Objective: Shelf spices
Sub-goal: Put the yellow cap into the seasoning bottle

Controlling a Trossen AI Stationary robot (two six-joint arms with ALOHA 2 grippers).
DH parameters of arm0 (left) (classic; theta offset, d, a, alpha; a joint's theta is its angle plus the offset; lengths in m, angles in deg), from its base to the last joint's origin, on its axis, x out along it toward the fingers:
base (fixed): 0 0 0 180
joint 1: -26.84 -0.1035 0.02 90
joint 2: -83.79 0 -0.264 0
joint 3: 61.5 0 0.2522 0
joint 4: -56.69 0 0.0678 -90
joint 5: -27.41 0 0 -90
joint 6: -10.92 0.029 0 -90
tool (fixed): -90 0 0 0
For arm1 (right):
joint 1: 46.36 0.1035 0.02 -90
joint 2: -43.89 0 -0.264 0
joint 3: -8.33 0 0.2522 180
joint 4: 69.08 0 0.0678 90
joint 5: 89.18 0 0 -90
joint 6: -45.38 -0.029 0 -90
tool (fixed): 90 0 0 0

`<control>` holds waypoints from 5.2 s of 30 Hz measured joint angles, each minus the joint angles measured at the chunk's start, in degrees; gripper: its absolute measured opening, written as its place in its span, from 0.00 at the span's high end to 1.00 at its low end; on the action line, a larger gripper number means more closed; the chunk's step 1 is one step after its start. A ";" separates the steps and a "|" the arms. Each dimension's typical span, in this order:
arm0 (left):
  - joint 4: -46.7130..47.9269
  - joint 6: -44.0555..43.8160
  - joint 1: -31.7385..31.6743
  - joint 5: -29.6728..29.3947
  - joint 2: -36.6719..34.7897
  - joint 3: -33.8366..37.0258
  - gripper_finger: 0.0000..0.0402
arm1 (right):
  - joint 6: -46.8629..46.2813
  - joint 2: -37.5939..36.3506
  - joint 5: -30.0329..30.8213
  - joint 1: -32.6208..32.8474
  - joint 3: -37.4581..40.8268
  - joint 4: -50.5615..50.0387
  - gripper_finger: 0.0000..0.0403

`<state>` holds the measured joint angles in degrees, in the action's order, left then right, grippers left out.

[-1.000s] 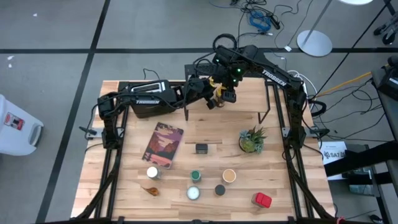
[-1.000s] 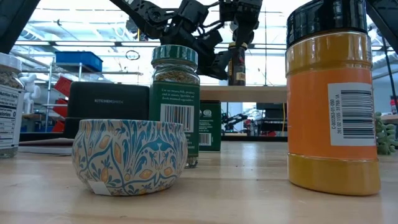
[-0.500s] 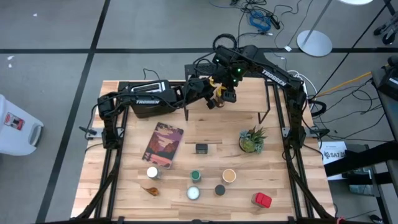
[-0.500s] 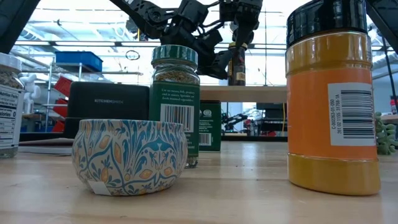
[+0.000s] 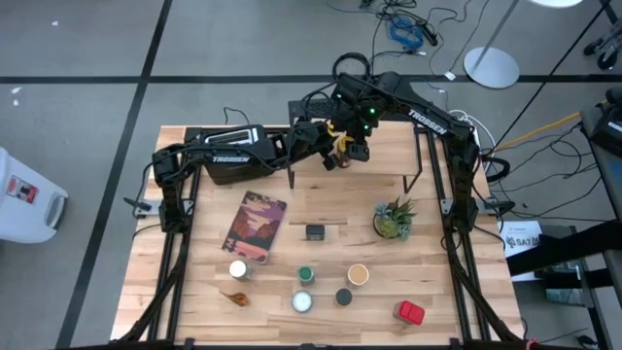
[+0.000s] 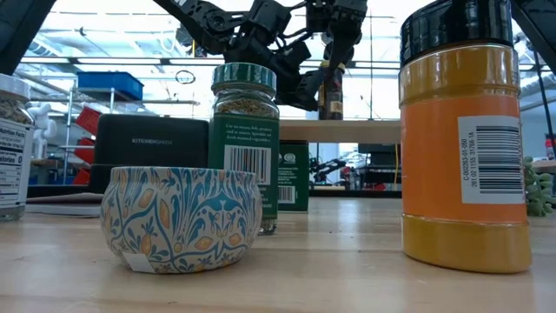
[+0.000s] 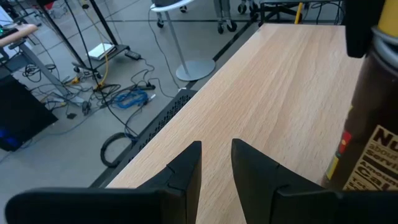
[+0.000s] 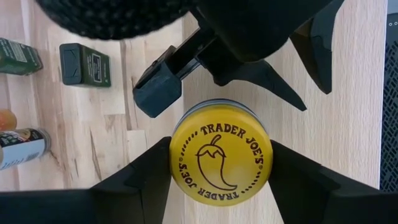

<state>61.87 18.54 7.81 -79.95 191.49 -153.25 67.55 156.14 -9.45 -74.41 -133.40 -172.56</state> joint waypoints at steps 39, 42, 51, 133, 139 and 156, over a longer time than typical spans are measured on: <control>-1.20 -1.17 0.02 0.87 2.03 -0.11 0.76 | 1.27 -0.09 3.82 1.41 0.15 -0.42 0.44; -1.48 -1.19 0.02 0.86 2.19 -0.11 0.76 | 1.46 -0.11 3.83 1.51 0.15 -0.39 0.44; -2.03 -1.19 0.02 1.05 2.21 -0.11 0.76 | 1.65 -0.13 4.56 1.62 0.15 -0.37 0.44; -1.44 -1.19 0.69 2.12 1.97 -0.07 0.76 | 3.59 -1.05 5.91 2.84 0.11 0.01 0.37; -1.44 -1.21 0.69 2.14 1.97 -0.07 0.76 | 3.99 -1.05 5.95 3.03 0.11 0.05 0.38; -1.40 -1.12 0.96 2.16 1.97 -0.07 0.76 | 4.11 -1.07 7.44 3.06 0.11 0.37 0.39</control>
<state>60.47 17.42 8.77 -77.79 193.46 -153.32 71.66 155.07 -2.01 -71.35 -133.29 -172.18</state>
